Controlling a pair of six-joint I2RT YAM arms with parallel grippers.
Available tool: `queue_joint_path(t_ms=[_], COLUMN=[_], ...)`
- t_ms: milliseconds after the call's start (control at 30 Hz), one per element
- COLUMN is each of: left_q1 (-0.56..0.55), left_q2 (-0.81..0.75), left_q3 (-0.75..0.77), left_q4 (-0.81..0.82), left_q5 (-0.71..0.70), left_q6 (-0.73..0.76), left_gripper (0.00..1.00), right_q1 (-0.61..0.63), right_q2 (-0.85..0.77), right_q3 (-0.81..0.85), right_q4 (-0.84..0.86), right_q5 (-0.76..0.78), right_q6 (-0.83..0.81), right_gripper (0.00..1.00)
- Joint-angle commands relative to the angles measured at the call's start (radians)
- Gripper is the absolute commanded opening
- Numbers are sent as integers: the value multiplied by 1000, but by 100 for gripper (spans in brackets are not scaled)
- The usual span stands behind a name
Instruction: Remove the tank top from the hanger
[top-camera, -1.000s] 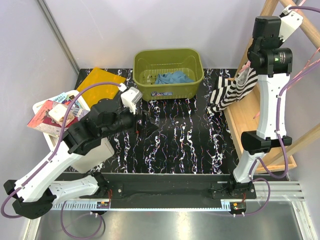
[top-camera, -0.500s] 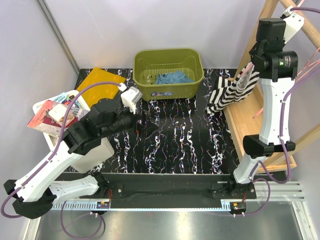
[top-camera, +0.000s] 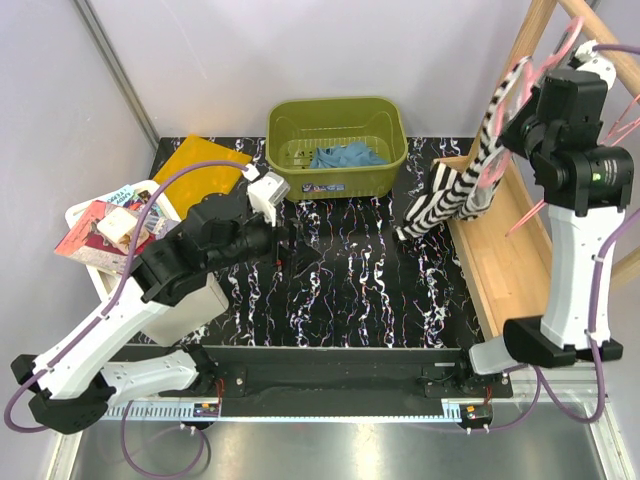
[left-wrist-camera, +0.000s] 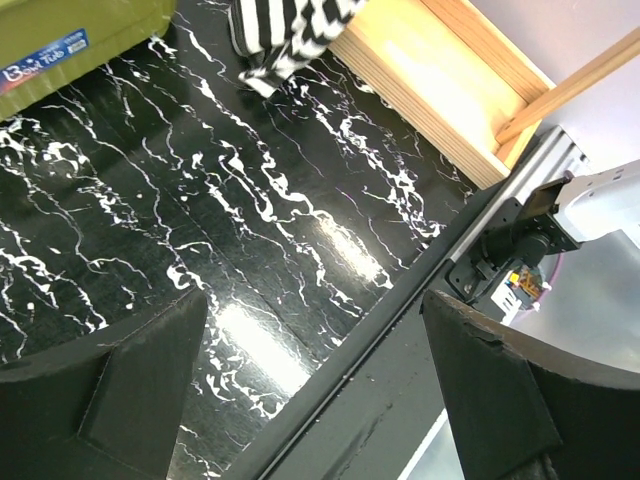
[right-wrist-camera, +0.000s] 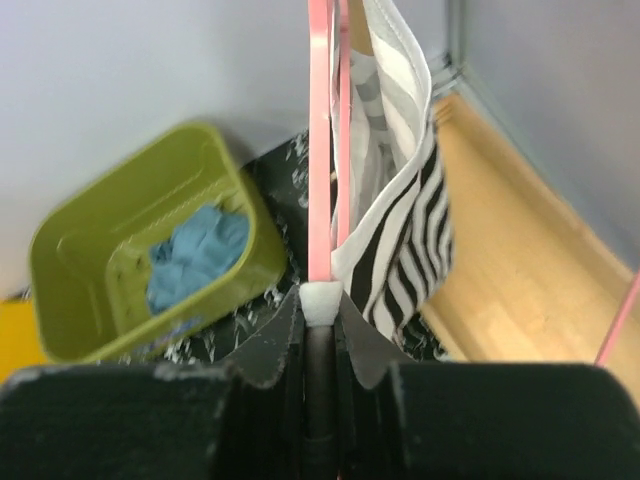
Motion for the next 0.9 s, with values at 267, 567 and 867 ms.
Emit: queue_joint_path(t_ms=[267,567,867], left_q1=[-4,-4,-4], left_q2=[67,109,44], left_q3=[54,131,155], left_q4=[82,88,87], left_q5=[115,84,-71], left_q6=[-36,-88,-128], left_gripper=[93,93,93], right_q1=[12,10,10], right_q2=[-388,-577,-709], right_q3=[-584,-830,-1099], right_q4=[226,310,666], right_q5=[-651,-1017,-1200], right_q6=[71,141,462], right_gripper=[0,0,0])
